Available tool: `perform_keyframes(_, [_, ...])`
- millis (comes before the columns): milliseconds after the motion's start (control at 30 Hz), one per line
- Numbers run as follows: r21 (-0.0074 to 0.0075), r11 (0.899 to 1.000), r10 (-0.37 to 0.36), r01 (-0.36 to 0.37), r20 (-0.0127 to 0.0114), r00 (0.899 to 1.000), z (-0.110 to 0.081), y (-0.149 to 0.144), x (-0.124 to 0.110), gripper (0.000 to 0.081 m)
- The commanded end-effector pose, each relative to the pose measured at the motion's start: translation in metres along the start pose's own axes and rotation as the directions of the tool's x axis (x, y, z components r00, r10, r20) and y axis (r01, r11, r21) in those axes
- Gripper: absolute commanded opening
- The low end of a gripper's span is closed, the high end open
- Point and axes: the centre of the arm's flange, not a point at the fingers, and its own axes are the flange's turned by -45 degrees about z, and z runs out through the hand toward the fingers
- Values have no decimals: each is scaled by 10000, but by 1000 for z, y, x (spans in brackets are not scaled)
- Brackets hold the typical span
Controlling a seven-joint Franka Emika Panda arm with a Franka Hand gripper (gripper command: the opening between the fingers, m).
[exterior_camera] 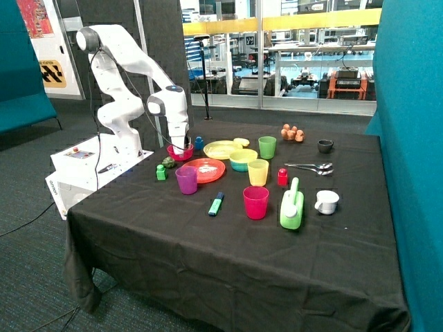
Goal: Stack the bowls
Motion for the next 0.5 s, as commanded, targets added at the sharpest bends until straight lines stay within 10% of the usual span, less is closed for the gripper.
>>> perform_keyframes(0, [25, 10000, -34, 34, -1, 10000, 0, -1, 4, 0])
perform_keyframes(467, [25, 10000, -55, 55, -1, 10000, -1, -2, 7, 0])
